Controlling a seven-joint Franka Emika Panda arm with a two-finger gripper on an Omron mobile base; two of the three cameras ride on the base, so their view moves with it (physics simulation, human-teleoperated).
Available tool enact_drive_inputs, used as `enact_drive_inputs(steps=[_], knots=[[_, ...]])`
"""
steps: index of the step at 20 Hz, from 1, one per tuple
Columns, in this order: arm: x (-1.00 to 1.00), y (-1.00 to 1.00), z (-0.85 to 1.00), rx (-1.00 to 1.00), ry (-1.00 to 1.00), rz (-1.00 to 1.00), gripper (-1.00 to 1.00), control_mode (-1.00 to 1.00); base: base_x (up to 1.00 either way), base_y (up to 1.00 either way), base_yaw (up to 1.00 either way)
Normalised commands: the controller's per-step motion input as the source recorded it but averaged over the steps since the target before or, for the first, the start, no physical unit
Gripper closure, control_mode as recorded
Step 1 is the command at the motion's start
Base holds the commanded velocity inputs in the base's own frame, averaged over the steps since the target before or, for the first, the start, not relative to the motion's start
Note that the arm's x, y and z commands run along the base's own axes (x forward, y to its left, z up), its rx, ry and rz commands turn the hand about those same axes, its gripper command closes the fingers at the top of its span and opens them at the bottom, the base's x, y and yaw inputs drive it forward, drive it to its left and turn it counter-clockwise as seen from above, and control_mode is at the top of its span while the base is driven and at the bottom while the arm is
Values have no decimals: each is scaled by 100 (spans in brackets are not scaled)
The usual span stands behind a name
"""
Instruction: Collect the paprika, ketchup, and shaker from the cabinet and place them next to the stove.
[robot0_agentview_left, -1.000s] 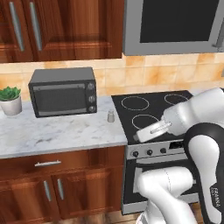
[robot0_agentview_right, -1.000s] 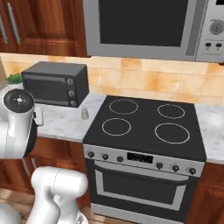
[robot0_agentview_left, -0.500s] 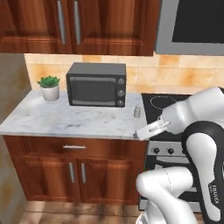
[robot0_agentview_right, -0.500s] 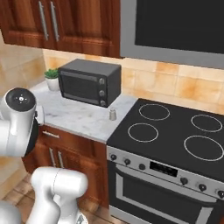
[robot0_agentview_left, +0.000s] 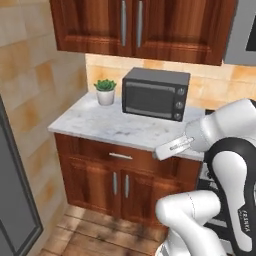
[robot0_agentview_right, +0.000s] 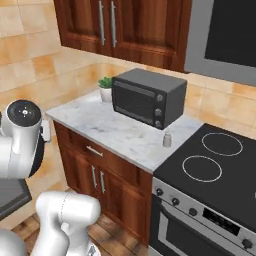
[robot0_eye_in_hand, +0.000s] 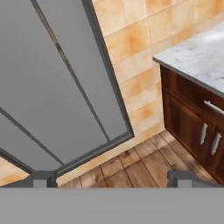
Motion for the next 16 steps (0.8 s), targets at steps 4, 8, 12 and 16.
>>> enact_drive_inputs(steps=[4,8,12,16], knots=[[0,0,0,0,0,0,-100,100,-26,11,43],[0,0,0,0,0,0,-100,100,-10,0,46],[0,0,0,0,0,0,-100,100,-5,0,48],[0,0,0,0,0,0,-100,100,-3,0,48]])
